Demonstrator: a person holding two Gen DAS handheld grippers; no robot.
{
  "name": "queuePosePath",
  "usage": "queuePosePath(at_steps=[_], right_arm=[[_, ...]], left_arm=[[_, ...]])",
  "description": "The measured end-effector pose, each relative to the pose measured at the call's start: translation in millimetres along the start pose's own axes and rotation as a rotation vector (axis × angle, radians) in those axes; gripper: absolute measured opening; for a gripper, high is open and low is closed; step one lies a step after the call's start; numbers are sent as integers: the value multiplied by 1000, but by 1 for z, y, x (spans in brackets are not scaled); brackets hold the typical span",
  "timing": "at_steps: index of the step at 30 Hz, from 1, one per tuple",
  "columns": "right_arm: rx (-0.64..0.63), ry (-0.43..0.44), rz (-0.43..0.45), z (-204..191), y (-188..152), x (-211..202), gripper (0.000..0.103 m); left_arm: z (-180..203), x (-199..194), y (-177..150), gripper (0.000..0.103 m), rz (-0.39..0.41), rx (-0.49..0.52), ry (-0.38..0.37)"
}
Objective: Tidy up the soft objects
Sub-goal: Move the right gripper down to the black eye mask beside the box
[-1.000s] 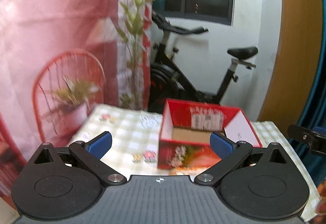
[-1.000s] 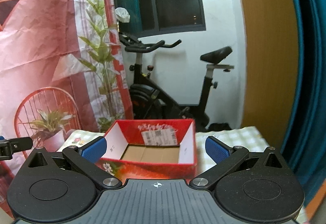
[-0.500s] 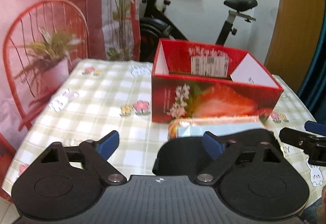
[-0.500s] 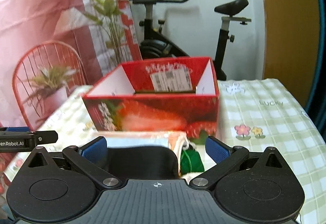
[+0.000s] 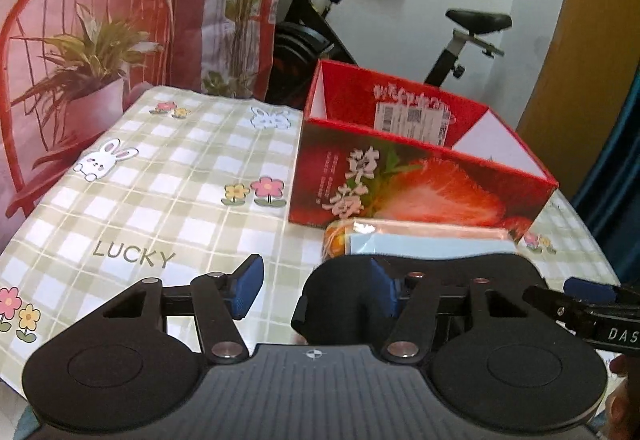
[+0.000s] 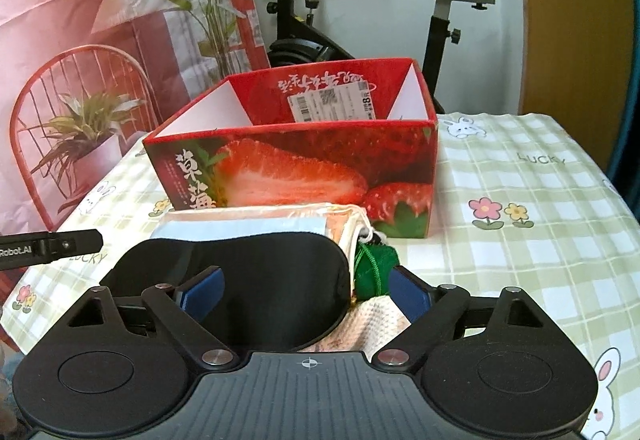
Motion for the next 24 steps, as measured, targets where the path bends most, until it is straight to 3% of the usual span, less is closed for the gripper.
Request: queuePosePath(at_steps=[9, 16, 24], right_arm=[[19, 39, -8, 1, -2, 7, 87], [33, 65, -27, -1, -6, 13, 87], [50, 83, -35, 1, -6, 15, 86]], left_arm=[[-22, 23, -17, 62, -104, -215, -134], [-22, 31, -24, 67, -125, -275, -190], [-13, 29, -23, 66, -119, -239, -197]])
Point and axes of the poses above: each gripper's, at about its wrist camera, not at the fingertips, and x roughly the way its jaws point, z to its right, y to its top, the point moved 5 cm from there along x, roughly the way its jaws point, and after that the axes turned 5 degrees about -y, right-handed, at the moved point
